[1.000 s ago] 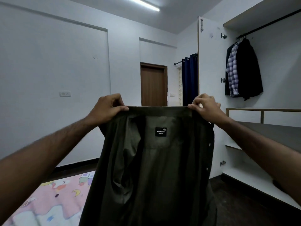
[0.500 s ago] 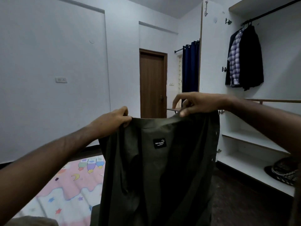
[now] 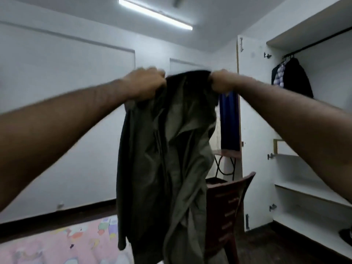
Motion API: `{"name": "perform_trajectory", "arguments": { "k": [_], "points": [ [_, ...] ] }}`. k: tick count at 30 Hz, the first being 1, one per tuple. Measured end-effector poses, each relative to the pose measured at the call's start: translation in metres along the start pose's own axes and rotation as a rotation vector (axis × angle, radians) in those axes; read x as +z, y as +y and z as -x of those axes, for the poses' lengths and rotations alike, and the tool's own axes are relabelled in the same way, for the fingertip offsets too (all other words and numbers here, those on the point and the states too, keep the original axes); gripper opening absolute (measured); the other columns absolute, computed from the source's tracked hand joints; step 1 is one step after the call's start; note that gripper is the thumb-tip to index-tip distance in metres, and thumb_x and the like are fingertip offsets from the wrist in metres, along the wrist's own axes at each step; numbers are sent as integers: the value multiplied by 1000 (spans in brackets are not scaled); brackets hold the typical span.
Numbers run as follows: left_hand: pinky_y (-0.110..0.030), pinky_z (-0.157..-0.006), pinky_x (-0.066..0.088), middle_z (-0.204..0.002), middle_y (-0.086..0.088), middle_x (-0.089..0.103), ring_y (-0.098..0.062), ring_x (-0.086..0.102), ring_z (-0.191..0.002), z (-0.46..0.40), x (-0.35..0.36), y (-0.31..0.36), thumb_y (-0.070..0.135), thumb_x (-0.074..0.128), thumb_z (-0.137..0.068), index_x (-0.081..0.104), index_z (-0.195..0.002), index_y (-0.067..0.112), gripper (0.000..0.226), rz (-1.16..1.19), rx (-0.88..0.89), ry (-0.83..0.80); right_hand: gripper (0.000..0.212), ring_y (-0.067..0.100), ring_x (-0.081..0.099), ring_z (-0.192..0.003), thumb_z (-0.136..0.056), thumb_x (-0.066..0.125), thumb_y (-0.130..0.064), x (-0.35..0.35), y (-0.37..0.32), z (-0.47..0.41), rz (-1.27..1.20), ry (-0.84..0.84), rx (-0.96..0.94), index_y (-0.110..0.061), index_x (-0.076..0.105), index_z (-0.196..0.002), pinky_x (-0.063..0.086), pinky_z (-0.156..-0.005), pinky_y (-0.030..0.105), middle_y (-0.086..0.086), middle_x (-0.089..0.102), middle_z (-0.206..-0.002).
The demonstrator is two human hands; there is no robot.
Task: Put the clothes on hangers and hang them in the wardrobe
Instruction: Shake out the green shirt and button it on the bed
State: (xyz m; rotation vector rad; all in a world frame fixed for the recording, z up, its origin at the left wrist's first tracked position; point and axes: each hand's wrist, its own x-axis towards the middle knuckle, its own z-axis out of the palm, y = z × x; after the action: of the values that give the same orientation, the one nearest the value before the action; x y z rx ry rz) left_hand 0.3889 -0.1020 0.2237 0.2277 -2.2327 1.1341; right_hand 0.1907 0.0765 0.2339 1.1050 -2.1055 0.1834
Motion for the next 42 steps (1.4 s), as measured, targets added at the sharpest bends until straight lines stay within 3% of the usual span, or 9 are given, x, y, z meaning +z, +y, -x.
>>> {"name": "perform_trajectory", "arguments": {
  "k": [6,15,18,24,29,32,34,36,42],
  "points": [
    [-30,-77,36,-109,12,56,-16,50,-105,53,19,4,10,56,-86,62,-109,32,31,-354,334,-115,23,20,58,-93,-95,49,4,25,6,36,48,-347,-226,-16,53,-106,49,-78,29,1,56,-97],
    [-39,-77,40,-128,-2,53,-24,50,-101,57,-6,24,27,64,-95,68,-90,21,9,-354,668,277,24,27,56,-115,-104,47,-29,-6,6,48,575,100,-412,-22,67,-114,46,-86,41,5,64,-124],
    [-45,-89,40,-133,0,52,-27,49,-117,64,-7,15,45,63,-94,70,-93,26,20,-273,569,205,20,24,32,-141,-98,59,-40,-16,9,61,645,23,-677,-40,70,-115,42,-106,44,-5,33,-160],
    [-41,-93,31,-100,11,59,-18,49,-108,85,9,9,59,42,-98,71,-104,31,41,-325,63,-64,40,27,-1,-157,-88,59,-10,30,-33,110,854,236,-1312,-24,68,-124,20,-123,57,-3,1,-171],
    [-42,-92,31,-88,10,66,-16,53,-98,82,13,15,58,41,-98,71,-88,25,46,-293,-19,-71,28,19,55,-131,-100,43,-22,49,-92,108,872,-51,-948,-25,69,-110,9,-125,54,0,71,-118],
    [-41,-87,28,-83,7,67,-17,56,-92,80,9,6,57,44,-99,63,-79,26,42,-66,-115,-56,26,20,66,-106,-100,45,-15,22,-97,84,749,38,-638,-23,69,-103,21,-120,60,1,71,-100],
    [-37,-80,28,-78,6,65,-16,57,-81,85,9,-4,55,50,-98,56,-71,26,41,157,-166,-69,28,23,65,-93,-97,47,-9,14,-97,70,484,-56,-578,-21,68,-109,45,-96,41,1,66,-93],
    [-34,-73,34,-72,5,63,-15,57,-73,92,10,-11,50,58,-96,62,-71,23,37,338,-208,-99,41,19,59,-85,-92,46,1,7,-100,63,178,-275,-599,-21,70,-117,43,-70,28,-6,60,-89],
    [-23,-65,40,-71,10,67,-4,57,-69,121,22,-9,24,68,-94,74,-78,23,17,856,-385,-75,18,0,62,-83,-94,62,-6,8,-103,65,-269,-619,-649,-17,75,-101,46,-79,22,-15,69,-85]
  ]
}}
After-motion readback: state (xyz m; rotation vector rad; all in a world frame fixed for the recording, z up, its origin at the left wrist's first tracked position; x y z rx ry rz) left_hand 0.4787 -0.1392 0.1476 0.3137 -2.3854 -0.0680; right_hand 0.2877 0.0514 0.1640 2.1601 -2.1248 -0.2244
